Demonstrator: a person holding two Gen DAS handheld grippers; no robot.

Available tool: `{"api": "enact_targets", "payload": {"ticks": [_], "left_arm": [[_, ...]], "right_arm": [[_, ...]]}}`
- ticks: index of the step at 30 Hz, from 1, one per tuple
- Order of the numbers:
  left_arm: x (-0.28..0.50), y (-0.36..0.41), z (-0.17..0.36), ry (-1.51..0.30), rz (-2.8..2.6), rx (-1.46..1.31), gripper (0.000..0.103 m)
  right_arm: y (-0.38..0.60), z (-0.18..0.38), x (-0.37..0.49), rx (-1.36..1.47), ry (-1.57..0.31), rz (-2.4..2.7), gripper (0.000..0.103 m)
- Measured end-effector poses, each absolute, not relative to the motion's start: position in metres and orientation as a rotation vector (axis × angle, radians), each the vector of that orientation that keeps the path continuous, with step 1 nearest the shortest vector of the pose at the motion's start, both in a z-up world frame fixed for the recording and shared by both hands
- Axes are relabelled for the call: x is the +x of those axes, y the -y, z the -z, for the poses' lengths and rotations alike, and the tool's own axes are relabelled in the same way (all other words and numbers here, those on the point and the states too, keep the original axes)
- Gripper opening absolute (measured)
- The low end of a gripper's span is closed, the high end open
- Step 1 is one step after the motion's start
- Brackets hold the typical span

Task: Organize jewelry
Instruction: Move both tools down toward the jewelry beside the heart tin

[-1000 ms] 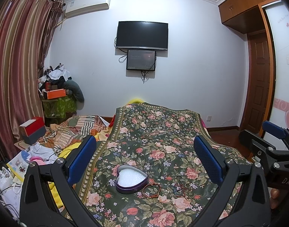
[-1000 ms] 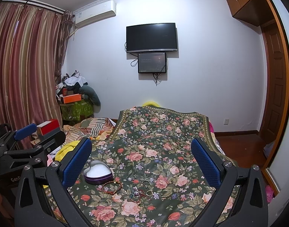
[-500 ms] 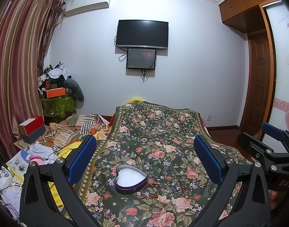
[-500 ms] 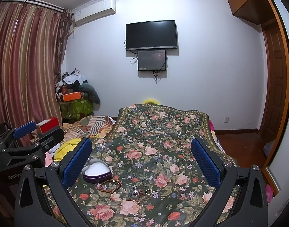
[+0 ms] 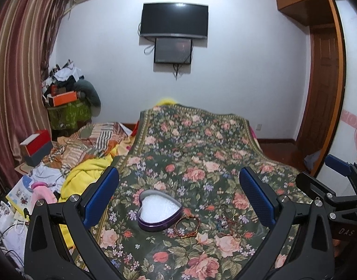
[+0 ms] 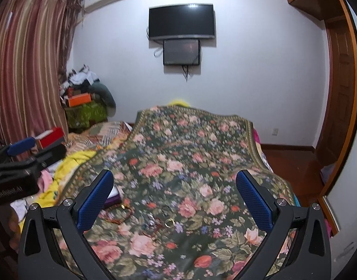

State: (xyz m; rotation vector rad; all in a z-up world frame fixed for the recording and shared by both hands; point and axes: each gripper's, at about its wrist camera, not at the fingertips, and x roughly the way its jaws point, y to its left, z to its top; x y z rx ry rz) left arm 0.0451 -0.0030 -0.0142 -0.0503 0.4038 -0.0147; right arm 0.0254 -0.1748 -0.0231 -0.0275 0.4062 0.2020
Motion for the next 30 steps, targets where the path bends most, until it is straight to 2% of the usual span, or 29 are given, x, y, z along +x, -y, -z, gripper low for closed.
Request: {"api": "enact_targets", "payload": {"ticks": [14, 23, 25, 28, 30], "left_arm": [[0.09, 0.005, 0.1, -0.702, 0.044, 0.039, 0.103], [0.107, 0.004, 0.147, -0.855, 0.105, -0.006, 0.103], [0.113, 0.004, 0.154, -0.879, 0.118, -0.022, 0.099], [0.121, 0.004, 0.162, -0.907, 0.13, -0.037, 0.096], [0.126, 0.004, 0.166, -0.922, 0.146, -0.053, 0.092]], "right_arm": [[0.19, 0.102, 0.063, -0.107, -0.72, -0.215, 0.103], [0.193, 0.133, 0.081, -0.037, -0.834, -0.293, 0.103], [0.193, 0.134, 0.083, -0.027, -0.845, -0.307, 0.103], [0.19, 0.136, 0.089, -0.036, -0.848, -0.32, 0.099], [0.187, 0.136, 0.093, -0.043, -0.853, -0.333, 0.091]]}}
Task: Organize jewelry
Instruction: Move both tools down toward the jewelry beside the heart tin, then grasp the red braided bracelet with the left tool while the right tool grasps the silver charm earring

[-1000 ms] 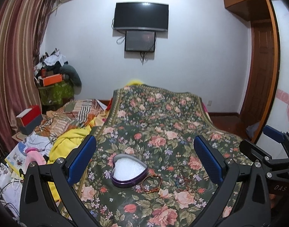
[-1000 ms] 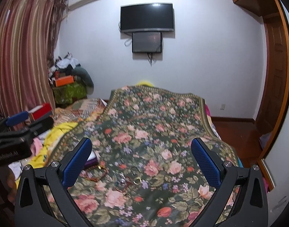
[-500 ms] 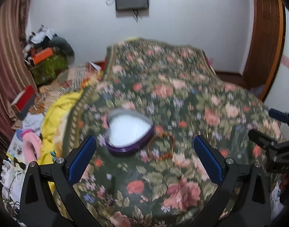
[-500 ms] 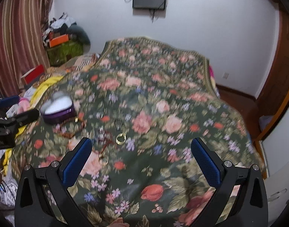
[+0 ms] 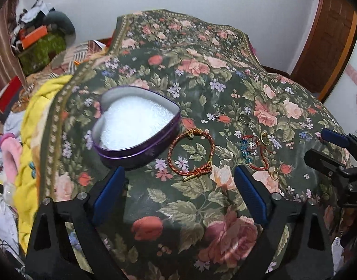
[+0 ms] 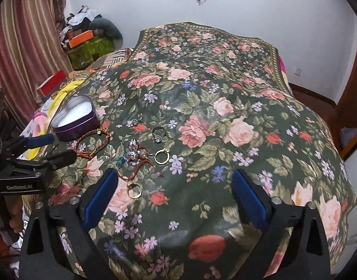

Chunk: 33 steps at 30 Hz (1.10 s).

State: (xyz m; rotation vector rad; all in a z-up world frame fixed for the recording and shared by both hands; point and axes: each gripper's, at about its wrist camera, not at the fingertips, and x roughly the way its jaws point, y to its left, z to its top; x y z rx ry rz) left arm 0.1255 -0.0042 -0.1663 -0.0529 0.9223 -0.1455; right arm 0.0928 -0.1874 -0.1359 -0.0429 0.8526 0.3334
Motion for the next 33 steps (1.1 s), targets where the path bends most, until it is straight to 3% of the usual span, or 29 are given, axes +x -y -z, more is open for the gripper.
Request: {"api": "enact_targets", "payload": {"ticks": [9, 13, 15, 18, 20, 26, 33], "left_arm": [[0.141, 0.014, 0.181, -0.959, 0.198, -0.043, 0.084], [0.147, 0.019, 0.185, -0.957, 0.216, -0.021, 0.076], [0.149, 0.022, 0.187, -0.954, 0.218, -0.009, 0.071], [0.151, 0.022, 0.188, -0.947, 0.213, -0.004, 0.062], [0.153, 0.02, 0.188, -0.944, 0.212, -0.015, 0.049], [0.155, 0.01, 0.187, -0.94, 0.218, -0.067, 0.022], [0.152, 0.005, 0.186, -0.938, 0.241, -0.105, 0.011]], "right_arm": [[0.174, 0.144, 0.107, -0.042, -0.898, -0.403, 0.065], [0.17, 0.148, 0.111, -0.018, -0.924, -0.429, 0.06], [0.167, 0.149, 0.113, -0.005, -0.937, -0.449, 0.051], [0.164, 0.149, 0.114, 0.018, -0.951, -0.48, 0.048], [0.161, 0.15, 0.116, 0.038, -0.961, -0.5, 0.047], [0.149, 0.154, 0.121, 0.068, -0.995, -0.538, 0.027], [0.137, 0.163, 0.128, 0.059, -1.041, -0.524, 0.023]]}}
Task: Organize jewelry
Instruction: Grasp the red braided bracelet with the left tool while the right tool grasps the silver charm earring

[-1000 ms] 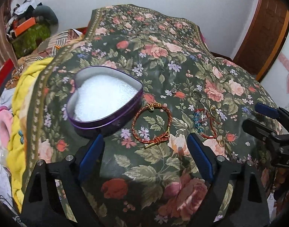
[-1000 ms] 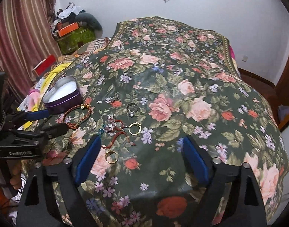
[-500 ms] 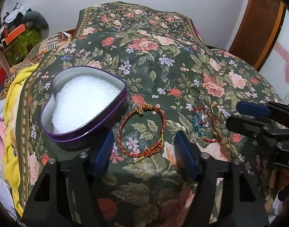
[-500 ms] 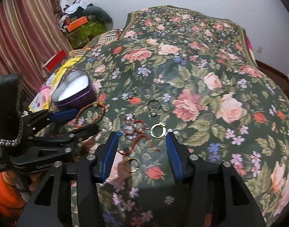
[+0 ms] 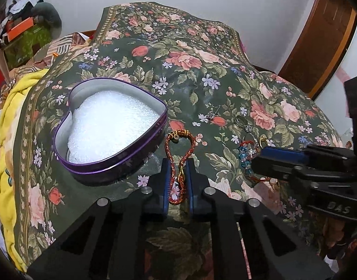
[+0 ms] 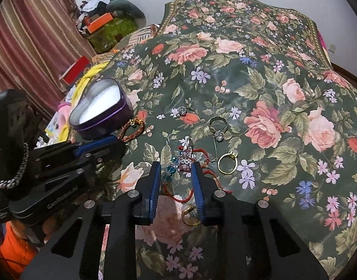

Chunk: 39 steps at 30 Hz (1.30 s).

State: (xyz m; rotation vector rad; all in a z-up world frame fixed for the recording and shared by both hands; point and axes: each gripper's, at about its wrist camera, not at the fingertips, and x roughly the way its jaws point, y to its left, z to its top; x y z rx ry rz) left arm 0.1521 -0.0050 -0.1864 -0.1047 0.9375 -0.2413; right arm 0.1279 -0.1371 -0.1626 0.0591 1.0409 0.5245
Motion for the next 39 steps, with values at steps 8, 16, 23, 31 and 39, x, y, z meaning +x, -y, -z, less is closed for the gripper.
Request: {"api": "enact_targets", "payload": {"ticks": [8, 16, 23, 31, 39], "left_arm": [[0.148, 0.002, 0.185, -0.925, 0.259, -0.124, 0.008], [0.143, 0.001, 0.175, -0.898, 0.258, -0.121, 0.007], [0.137, -0.001, 0.161, -0.871, 0.247, -0.124, 0.007], [0.126, -0.002, 0.133, -0.807, 0.232, -0.12, 0.007], [0.118, -0.013, 0.103, -0.725, 0.191, -0.113, 0.007]], "right_arm": [[0.137, 0.169, 0.136, 0.055, -1.053, -0.47, 0.02], [0.139, 0.166, 0.135, 0.067, -1.033, -0.465, 0.014], [0.145, 0.155, 0.13, 0.081, -0.999, -0.459, 0.014], [0.152, 0.128, 0.12, 0.092, -0.928, -0.462, 0.014], [0.142, 0.096, 0.118, 0.073, -0.83, -0.479, 0.014]]}}
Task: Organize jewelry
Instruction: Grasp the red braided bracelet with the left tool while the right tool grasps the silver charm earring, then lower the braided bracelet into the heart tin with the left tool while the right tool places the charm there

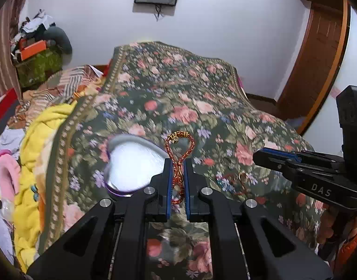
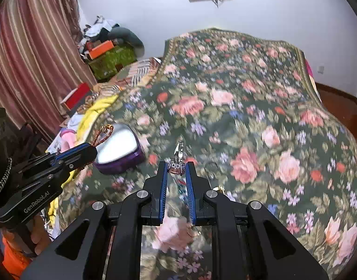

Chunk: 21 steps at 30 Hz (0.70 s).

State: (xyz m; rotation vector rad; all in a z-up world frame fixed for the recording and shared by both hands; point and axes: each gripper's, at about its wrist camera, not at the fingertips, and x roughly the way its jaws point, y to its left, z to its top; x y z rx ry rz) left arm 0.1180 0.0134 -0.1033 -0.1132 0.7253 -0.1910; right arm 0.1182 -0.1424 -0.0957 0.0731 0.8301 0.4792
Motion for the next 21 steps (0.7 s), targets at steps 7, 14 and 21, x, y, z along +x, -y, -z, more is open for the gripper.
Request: {"api": "enact_targets", "payload": {"ticks": [7, 14, 21], "left_arm": [[0.12, -0.03, 0.085, -0.665, 0.143, -0.115, 0.007], [0.129, -0.05, 0.075, -0.627, 0.109, -0.124, 0.007], [0.145, -0.067, 0.088, -0.648, 0.1, -0.151, 0.007]], "right_arm": [[0.124, 0.072, 0.122, 0.064, -0.757, -0.517, 0.014], [0.096, 0.067, 0.133, 0.055, -0.736, -0.571, 0.014], [0.068, 0.075, 0.143, 0.025, -0.752, -0.624, 0.014]]}}
